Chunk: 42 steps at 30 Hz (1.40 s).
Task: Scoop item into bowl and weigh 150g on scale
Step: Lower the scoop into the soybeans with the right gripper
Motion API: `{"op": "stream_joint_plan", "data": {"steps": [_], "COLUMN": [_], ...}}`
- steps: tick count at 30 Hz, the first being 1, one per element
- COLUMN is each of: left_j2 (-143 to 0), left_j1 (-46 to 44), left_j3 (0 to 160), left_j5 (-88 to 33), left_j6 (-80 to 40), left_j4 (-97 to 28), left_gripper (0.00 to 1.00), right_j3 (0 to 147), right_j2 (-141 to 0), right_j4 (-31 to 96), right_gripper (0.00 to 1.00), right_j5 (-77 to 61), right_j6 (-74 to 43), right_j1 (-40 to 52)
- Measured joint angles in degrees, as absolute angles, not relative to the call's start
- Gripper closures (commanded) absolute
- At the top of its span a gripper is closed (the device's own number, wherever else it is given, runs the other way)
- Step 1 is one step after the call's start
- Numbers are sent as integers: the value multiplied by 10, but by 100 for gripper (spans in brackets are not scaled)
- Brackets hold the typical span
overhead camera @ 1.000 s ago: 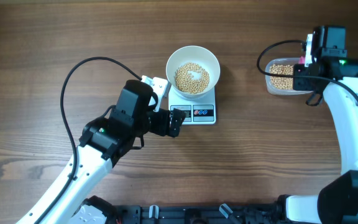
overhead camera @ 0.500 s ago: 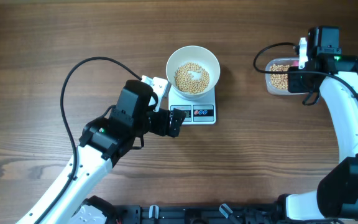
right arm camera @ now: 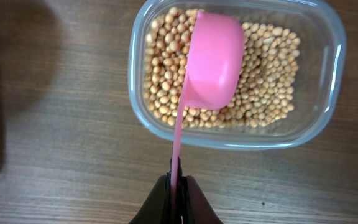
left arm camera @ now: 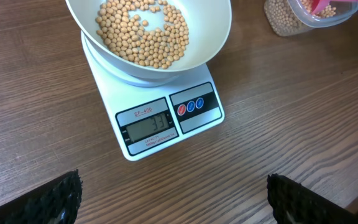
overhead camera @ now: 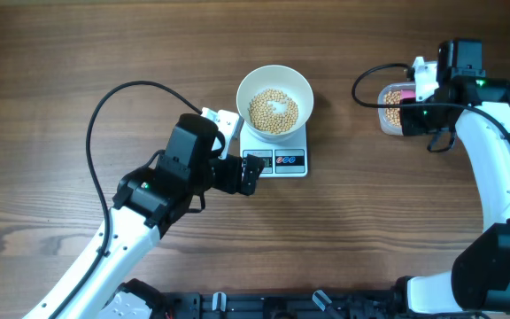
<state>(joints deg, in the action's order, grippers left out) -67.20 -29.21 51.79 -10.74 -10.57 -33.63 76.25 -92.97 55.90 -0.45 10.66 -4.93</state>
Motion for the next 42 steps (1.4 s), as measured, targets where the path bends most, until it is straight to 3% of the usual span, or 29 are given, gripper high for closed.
{"op": "stream_joint_plan", "data": {"steps": [11,42], "left_j2": [-672,-672], "left_j1": [-292,-292], "left_j3": [518,518], "left_j5": [-107,-107], "left_j6": [-106,-106], "left_j4": [-336,-336], "left_gripper": [0,0], "right_j3": [762,762], "right_j2": [-930,-965], "right_j4": [564,581], "right_gripper": [96,96], "right_j5": [-40,-253], "right_j6": [106,51], "right_j1": [-56,-189]}}
